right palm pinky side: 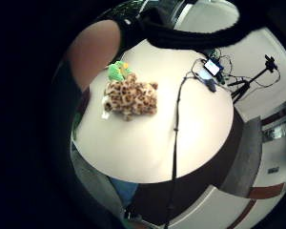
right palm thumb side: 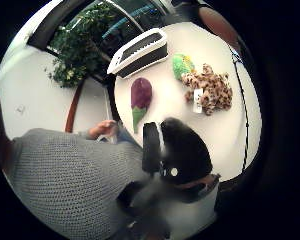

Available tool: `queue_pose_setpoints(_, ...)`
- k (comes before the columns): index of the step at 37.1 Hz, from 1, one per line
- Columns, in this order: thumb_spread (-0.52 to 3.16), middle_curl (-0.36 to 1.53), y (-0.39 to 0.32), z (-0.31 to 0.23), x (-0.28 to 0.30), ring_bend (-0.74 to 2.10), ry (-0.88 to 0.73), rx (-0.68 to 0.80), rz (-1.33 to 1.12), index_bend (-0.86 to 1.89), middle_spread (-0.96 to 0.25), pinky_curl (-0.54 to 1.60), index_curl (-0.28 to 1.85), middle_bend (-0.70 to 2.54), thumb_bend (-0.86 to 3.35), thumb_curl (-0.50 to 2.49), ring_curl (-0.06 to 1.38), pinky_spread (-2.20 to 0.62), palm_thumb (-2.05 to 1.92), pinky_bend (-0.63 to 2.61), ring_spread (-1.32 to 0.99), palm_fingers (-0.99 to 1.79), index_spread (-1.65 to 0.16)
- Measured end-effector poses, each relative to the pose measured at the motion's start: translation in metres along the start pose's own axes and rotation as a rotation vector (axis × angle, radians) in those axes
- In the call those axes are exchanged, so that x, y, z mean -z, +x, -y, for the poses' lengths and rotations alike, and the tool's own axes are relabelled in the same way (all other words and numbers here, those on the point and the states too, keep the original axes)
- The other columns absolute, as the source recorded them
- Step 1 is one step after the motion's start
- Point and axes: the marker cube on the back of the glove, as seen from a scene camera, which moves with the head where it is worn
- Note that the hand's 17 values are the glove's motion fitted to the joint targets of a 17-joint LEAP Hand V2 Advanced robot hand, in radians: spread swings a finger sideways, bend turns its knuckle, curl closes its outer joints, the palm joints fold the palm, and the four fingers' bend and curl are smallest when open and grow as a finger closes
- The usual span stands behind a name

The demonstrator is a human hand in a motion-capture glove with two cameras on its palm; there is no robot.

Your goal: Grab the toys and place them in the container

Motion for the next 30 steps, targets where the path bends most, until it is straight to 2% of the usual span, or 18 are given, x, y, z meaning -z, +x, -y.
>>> queue_pose_setpoints(6, 0.85, 0.07, 0.002, 0.005, 0.005, 0.21, -0.003, -0.003, -0.009, 0.18, -0.14, 0.15, 0.08, 0.19, 0.04, 0.04, 0.05, 0.03, 0.03, 0.51, -0.12, 0.20, -0.24)
queue_pose_setpoints(12, 1.13, 0.11, 0.006, 0.009, 0.005, 0.22, -0.012, -0.012, -0.019, 0.18, -0.18, 0.19, 0.12, 0.19, 0.04, 0.08, 0.08, 0.04, 0.02, 0.54, -0.15, 0.17, -0.29)
queue_pose_setpoints(19, 1.30, 0.15, 0.004, 0.023, -0.008, 0.25, -0.062, -0.013, -0.008, 0.18, -0.19, 0.21, 0.16, 0.19, 0.03, 0.12, 0.11, 0.04, 0.00, 0.55, -0.18, 0.15, -0.33)
queue_pose_setpoints(30, 1.39, 0.19, 0.005, 0.107, -0.034, 0.28, -0.181, -0.012, -0.061, 0.17, -0.19, 0.25, 0.21, 0.17, -0.01, 0.17, 0.14, 0.05, -0.02, 0.60, -0.19, 0.10, -0.35)
